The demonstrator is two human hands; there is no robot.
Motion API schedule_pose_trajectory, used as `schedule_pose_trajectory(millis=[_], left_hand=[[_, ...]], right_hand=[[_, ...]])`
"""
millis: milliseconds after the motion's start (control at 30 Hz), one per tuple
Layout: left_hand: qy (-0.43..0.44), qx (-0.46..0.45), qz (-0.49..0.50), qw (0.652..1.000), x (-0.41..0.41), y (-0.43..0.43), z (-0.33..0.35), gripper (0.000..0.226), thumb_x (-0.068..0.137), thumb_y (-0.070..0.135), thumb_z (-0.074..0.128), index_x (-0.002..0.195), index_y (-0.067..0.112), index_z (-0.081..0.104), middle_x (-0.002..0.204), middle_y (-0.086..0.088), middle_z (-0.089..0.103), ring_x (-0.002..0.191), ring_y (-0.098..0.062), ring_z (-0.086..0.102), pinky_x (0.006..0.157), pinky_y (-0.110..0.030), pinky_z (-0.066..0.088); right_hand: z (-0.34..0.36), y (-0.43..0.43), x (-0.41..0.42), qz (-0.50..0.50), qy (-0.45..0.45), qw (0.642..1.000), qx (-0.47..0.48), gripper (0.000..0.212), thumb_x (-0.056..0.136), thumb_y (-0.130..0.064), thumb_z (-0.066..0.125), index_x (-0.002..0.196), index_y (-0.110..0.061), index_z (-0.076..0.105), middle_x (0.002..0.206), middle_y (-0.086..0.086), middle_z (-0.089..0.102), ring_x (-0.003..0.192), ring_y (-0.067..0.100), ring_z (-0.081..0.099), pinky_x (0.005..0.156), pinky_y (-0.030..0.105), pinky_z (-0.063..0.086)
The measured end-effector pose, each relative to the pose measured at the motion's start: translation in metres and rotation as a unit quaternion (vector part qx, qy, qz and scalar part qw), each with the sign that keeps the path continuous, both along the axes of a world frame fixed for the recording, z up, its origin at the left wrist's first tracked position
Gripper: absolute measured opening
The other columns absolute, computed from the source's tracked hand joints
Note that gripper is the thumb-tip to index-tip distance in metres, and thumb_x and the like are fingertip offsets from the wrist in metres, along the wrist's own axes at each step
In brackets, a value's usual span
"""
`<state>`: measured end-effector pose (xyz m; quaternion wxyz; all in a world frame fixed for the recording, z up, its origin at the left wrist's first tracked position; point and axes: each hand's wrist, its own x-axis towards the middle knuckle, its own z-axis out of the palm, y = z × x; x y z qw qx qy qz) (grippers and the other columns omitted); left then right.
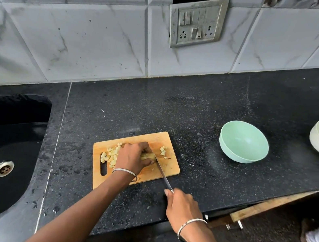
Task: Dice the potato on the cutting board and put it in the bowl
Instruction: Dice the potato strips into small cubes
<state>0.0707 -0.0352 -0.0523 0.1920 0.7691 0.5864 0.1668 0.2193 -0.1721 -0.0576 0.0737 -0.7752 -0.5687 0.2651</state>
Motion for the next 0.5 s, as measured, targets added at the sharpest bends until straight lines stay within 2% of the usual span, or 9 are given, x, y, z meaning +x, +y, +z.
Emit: schedule_pose_trajectory(millis=[200, 400, 467, 500], left_hand=[[0.004, -0.004, -0.003, 1.0, -0.002, -0.001, 0.002, 0.026, 0.071, 0.033, 0.084, 0.091, 0.026, 0.068, 0.087, 0.01, 0.072, 0.081, -0.012, 0.066, 0.07, -0.028, 0.052], [0.009, -0.004, -0.002, 1.0, 0.0, -0.002, 0.0, 0.027, 0.072, 0.031, 0.082, 0.093, 0.025, 0.067, 0.09, 0.008, 0.072, 0.084, -0.015, 0.067, 0.072, -0.031, 0.054], [0.01, 0.0, -0.006, 1.0, -0.001, -0.002, -0.001, 0.028, 0.073, 0.029, 0.082, 0.096, 0.024, 0.067, 0.092, 0.006, 0.073, 0.086, -0.017, 0.067, 0.073, -0.033, 0.054], [0.012, 0.004, -0.01, 1.0, -0.001, -0.003, -0.002, 0.03, 0.073, 0.029, 0.081, 0.099, 0.024, 0.067, 0.094, 0.006, 0.073, 0.087, -0.018, 0.067, 0.073, -0.034, 0.054]], right_hand=[[-0.004, 0.01, 0.011, -0.005, 0.027, 1.0, 0.011, 0.043, 0.102, -0.049, 0.025, 0.098, -0.019, 0.055, 0.099, 0.012, 0.065, 0.097, 0.038, 0.061, 0.071, 0.041, 0.042], [-0.007, 0.027, 0.008, -0.006, 0.062, 0.998, -0.01, 0.044, 0.104, -0.044, 0.026, 0.096, -0.012, 0.056, 0.101, 0.016, 0.064, 0.1, 0.037, 0.058, 0.075, 0.04, 0.04], [-0.006, 0.029, 0.005, -0.022, 0.088, 0.995, -0.029, 0.043, 0.103, -0.045, 0.028, 0.09, -0.013, 0.053, 0.099, 0.017, 0.065, 0.093, 0.035, 0.06, 0.074, 0.041, 0.042], [-0.007, 0.029, 0.005, -0.043, 0.126, 0.99, -0.037, 0.043, 0.102, -0.047, 0.031, 0.085, -0.013, 0.053, 0.091, 0.016, 0.065, 0.08, 0.031, 0.061, 0.068, 0.04, 0.045]])
